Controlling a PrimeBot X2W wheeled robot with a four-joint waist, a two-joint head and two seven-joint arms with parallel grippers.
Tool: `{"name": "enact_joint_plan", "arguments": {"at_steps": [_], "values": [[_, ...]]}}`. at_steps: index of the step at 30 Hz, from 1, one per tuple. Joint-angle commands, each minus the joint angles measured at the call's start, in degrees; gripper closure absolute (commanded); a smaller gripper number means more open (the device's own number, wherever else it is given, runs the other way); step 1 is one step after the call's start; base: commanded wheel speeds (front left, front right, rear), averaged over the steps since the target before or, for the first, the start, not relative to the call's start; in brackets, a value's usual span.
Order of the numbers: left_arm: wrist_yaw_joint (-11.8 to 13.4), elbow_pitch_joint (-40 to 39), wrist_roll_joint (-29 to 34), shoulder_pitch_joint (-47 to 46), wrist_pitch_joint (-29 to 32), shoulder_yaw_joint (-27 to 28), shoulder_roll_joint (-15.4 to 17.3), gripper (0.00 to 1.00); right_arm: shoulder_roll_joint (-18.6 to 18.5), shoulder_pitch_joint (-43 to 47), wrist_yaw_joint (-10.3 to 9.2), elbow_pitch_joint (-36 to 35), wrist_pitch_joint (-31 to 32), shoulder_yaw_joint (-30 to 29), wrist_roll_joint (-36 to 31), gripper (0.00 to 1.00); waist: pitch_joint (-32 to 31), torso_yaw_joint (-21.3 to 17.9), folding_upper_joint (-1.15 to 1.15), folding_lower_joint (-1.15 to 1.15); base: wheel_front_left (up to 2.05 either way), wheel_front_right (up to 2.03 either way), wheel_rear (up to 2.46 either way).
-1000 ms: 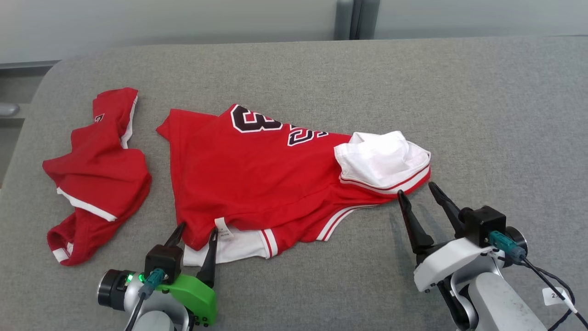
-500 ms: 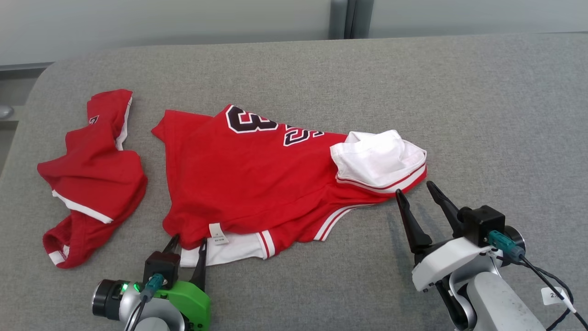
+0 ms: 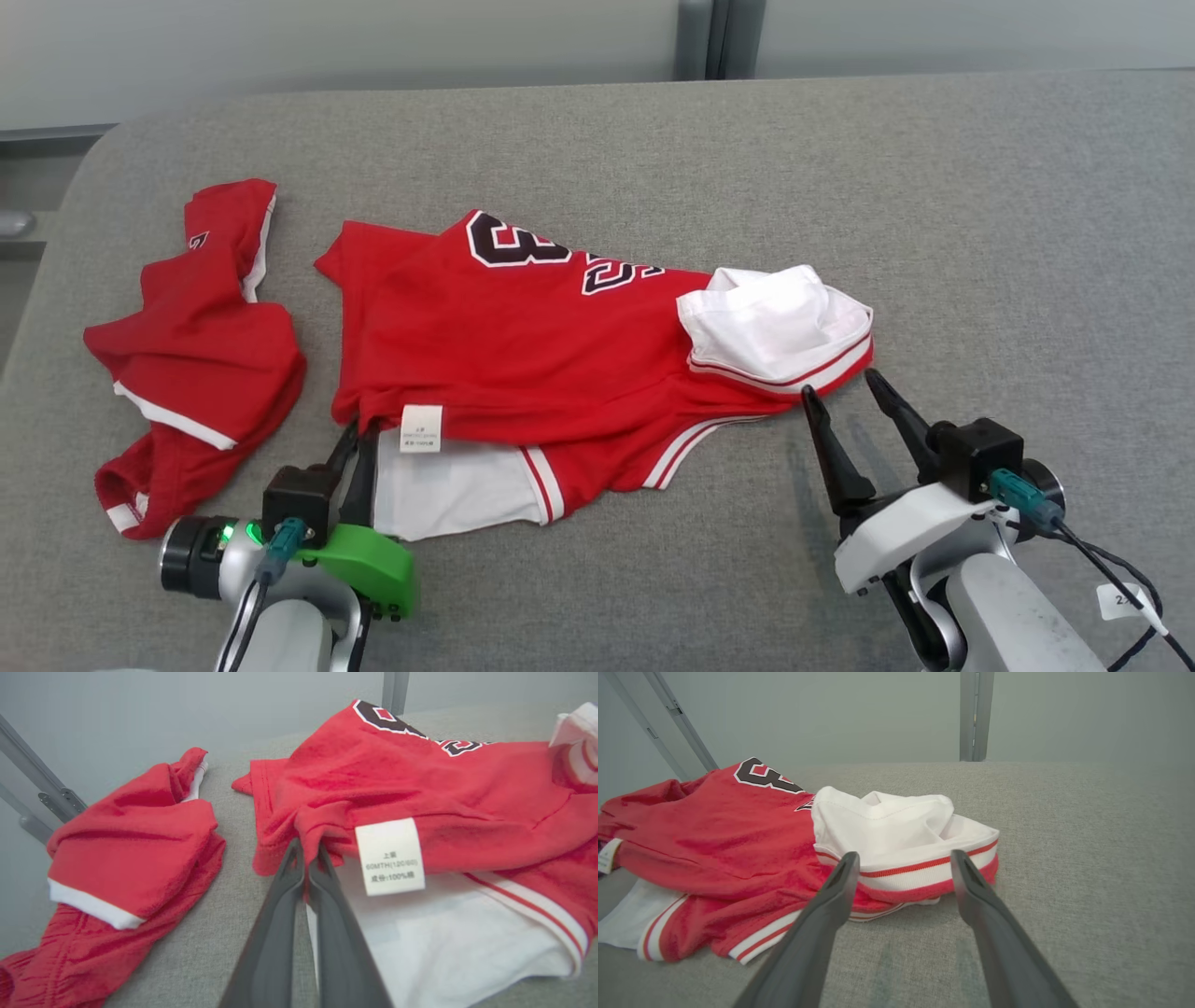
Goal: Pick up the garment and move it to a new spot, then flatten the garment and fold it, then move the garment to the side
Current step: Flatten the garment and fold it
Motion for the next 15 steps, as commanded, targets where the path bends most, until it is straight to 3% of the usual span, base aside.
{"name": "enact_joint_plan", "arguments": {"at_steps": [1, 10, 15], "values": [[0.03, -1.23, 0.29, -0.60, 0.04, 0.16, 0.55, 1.00, -0.07, 0.44, -0.06, -0.03, -0.06, 0.52, 0.52, 0.00, -0.23, 0.67, 0.00, 0.00, 0.00, 0.00, 0.00], [0.11, -12.52, 1.09, 1.78, 0.04, 0.07, 0.64, 1.00, 0.77, 1.10, -0.07, 0.73, -0.06, 1.16, 0.73, 0.00, -1.76, 5.18, 0.00, 0.00, 0.00, 0.00, 0.00], [-0.44, -14.37, 0.69, 7.61, 0.04, 0.05, 1.04, 1.00, 0.80, 0.82, -0.06, 0.33, -0.06, 0.04, 0.34, 0.00, -1.51, 6.58, 0.00, 0.00, 0.00, 0.00, 0.00]]}}
